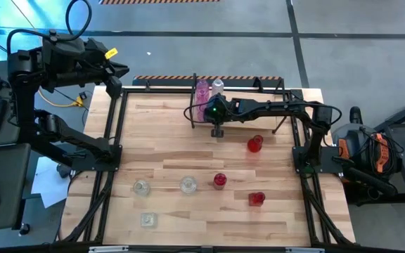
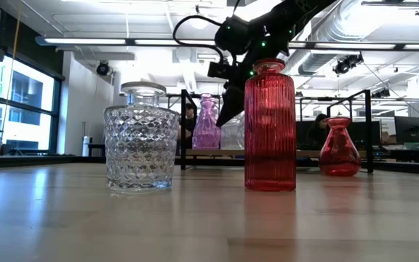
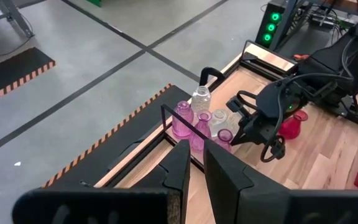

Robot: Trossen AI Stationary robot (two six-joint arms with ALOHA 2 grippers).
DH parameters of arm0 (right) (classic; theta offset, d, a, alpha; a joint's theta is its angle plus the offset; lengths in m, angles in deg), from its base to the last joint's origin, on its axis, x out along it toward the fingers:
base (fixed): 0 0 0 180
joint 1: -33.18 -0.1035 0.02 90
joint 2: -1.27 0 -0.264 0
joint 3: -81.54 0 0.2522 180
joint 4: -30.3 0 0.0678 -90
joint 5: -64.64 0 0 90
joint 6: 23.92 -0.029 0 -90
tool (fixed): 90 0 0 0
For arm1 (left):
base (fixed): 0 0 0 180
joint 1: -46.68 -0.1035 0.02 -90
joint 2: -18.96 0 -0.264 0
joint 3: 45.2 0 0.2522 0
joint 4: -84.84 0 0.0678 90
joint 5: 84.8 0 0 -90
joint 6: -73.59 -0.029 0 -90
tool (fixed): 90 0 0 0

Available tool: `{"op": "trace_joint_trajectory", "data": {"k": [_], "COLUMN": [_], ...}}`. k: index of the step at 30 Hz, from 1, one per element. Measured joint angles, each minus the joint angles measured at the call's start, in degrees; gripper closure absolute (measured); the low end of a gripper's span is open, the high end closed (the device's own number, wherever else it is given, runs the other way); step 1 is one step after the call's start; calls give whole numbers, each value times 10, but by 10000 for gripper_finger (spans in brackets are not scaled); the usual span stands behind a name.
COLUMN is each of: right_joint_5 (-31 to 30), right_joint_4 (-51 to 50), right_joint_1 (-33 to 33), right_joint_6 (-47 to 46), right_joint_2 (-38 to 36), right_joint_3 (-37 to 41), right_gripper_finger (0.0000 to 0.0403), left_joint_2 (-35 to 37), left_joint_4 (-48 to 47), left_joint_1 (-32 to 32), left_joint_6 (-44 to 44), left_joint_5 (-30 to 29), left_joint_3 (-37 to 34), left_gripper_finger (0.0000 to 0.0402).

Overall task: Sort vases onto shelf
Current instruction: Align the violet vase with the other violet vase on the shelf

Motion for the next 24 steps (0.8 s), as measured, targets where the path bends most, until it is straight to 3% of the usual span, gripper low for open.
{"op": "trace_joint_trajectory", "data": {"k": [13, 24], "right_joint_5": [32, 27], "right_joint_4": [-18, -129], "right_joint_1": [-24, -73], "right_joint_6": [-41, -45], "right_joint_2": [-2, -3], "right_joint_3": [-16, -252], "right_gripper_finger": [403, 403], "left_joint_2": [0, 0], "left_joint_4": [0, 0], "left_joint_1": [0, 0], "left_joint_6": [0, -2], "left_joint_5": [0, -7], "left_joint_3": [0, 0], "left_gripper_finger": [367, 367]}}
